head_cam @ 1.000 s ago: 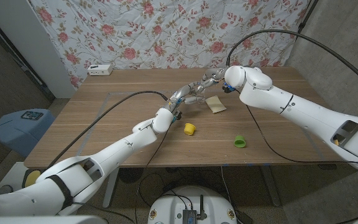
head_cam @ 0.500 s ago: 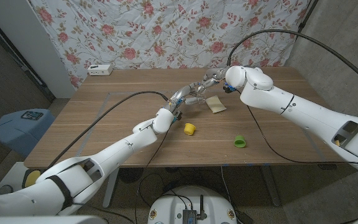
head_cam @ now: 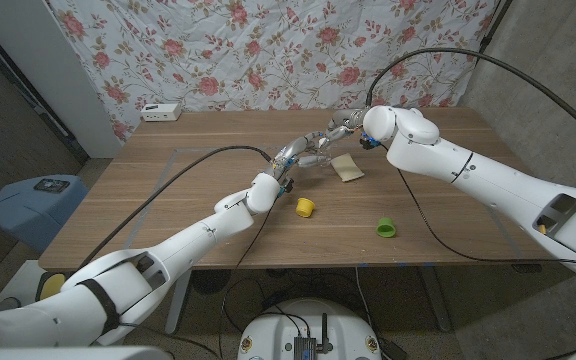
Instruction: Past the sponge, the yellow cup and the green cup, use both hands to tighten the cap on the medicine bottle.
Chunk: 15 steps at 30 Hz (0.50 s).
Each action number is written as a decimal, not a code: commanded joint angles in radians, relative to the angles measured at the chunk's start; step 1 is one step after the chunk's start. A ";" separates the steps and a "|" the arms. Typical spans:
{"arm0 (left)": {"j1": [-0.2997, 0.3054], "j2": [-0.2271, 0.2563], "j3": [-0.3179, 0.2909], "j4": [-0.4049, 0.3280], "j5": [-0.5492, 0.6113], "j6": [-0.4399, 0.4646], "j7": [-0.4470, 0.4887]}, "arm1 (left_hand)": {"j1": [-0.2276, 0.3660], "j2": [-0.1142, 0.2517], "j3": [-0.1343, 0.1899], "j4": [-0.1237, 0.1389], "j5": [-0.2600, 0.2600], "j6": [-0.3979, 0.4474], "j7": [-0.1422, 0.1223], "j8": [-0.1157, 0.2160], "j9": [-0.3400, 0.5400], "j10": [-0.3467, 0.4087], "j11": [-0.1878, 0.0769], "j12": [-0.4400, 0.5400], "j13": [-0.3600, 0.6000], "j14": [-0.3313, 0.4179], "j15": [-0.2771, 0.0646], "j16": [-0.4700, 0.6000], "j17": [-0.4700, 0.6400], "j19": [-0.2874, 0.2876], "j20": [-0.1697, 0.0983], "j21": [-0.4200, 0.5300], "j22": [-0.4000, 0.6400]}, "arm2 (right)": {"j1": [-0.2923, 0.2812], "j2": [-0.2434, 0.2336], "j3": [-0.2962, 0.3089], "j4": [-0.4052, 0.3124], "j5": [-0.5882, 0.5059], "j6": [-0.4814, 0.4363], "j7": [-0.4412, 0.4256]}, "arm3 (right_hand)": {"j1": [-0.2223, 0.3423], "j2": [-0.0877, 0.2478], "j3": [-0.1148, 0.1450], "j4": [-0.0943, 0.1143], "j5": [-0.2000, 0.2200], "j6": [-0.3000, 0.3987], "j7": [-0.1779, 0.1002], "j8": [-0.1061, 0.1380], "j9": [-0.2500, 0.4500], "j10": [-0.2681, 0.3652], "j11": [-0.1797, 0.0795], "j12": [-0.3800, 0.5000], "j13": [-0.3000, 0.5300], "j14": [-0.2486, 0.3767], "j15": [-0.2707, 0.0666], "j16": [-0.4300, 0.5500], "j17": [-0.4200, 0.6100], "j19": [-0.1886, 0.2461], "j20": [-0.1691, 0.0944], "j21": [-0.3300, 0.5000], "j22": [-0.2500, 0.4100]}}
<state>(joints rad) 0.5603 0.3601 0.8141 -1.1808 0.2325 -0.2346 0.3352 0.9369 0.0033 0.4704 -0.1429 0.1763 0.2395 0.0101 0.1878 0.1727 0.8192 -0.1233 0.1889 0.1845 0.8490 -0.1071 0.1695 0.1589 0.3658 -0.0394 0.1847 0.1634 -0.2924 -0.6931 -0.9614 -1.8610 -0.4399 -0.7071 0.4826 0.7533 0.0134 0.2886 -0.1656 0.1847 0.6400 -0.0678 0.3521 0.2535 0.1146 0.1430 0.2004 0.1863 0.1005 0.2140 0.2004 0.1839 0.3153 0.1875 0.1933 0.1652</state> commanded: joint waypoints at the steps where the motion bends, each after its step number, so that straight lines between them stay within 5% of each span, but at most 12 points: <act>1: -0.002 -0.002 0.001 0.004 -0.003 -0.004 0.005 | 0.004 0.008 0.009 -0.003 0.005 0.001 -0.006 -0.001 0.003 0.041 -0.030 0.006 0.004 0.009 -0.078 0.001 0.000 -0.005 -0.054 -0.001 0.002 | 0.005 0.010 -0.002 0.017 -0.001 0.010 -0.008 | 0.010 0.000 0.006 0.002 -0.003 0.010 -0.002 0.011 0.006 0.007 0.006 0.006 0.003 0.010 0.004 0.004 0.003 0.014 -0.001 0.005 0.005; 15: 0.002 0.001 0.002 -0.003 -0.004 -0.006 0.000 | 0.001 0.008 0.012 -0.002 0.005 0.000 -0.008 -0.001 0.003 0.042 -0.030 0.006 0.004 0.011 -0.077 0.002 0.000 -0.005 -0.053 0.000 0.002 | -0.005 0.002 -0.002 -0.008 -0.014 -0.012 -0.010 | 0.013 0.000 0.008 0.005 -0.004 0.037 -0.003 0.027 0.013 0.020 0.004 0.007 0.003 0.019 0.004 0.005 0.004 0.020 -0.003 0.005 0.005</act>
<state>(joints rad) 0.5592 0.3596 0.8149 -1.1795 0.2306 -0.2378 0.3377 0.9373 0.0034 0.4746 -0.1472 0.1763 0.2410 0.0087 0.1878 0.1726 0.8192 -0.1233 0.1888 0.1835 0.8490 -0.1071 0.1695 0.1589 0.3658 -0.0394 0.1847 0.1634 -0.2899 -0.6871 -0.9620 -1.8549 -0.4449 -0.7036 0.4753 0.7596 0.0123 0.2926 -0.1615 0.1810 0.6630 -0.0698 0.3677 0.2628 0.1289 0.1429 0.2004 0.1863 0.1146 0.2144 0.2004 0.1839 0.3259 0.1877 0.1933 0.1652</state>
